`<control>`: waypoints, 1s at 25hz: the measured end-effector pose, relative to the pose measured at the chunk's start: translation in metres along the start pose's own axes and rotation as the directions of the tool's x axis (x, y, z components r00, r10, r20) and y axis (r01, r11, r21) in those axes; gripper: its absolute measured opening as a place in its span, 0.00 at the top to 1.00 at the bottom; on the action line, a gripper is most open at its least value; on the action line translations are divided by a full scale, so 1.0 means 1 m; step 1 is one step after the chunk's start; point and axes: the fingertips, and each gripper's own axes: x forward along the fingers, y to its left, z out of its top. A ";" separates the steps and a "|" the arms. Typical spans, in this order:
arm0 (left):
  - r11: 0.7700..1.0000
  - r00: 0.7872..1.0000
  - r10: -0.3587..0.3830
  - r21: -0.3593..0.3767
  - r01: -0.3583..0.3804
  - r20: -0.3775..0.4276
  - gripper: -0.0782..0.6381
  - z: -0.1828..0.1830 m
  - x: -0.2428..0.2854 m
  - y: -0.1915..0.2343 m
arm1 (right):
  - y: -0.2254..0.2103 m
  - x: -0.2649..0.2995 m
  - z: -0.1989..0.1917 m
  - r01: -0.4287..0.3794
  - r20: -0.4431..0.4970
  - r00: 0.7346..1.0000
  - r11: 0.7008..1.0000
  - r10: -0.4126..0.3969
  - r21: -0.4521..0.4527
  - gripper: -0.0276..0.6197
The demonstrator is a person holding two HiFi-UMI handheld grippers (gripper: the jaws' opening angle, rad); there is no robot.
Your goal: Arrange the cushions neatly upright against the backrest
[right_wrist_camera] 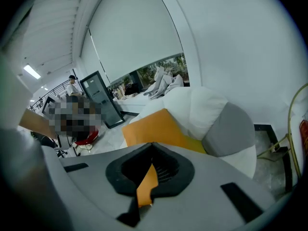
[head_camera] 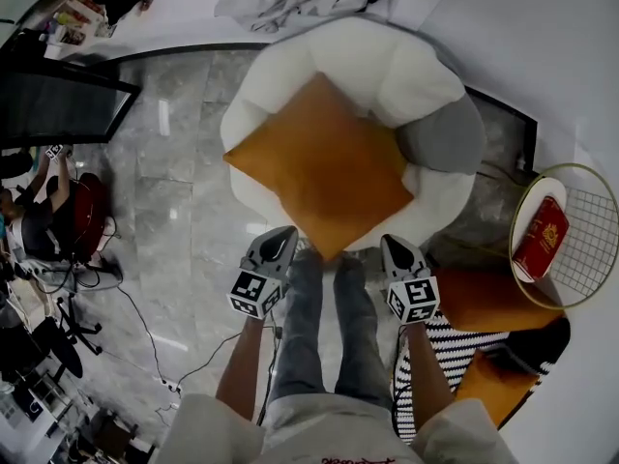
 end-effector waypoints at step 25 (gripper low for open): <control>0.994 0.998 0.058 -0.093 -0.061 -0.028 0.85 -0.089 0.072 0.075 | -0.056 0.116 -0.053 -0.022 -0.067 0.998 0.998 0.019 -0.055 0.92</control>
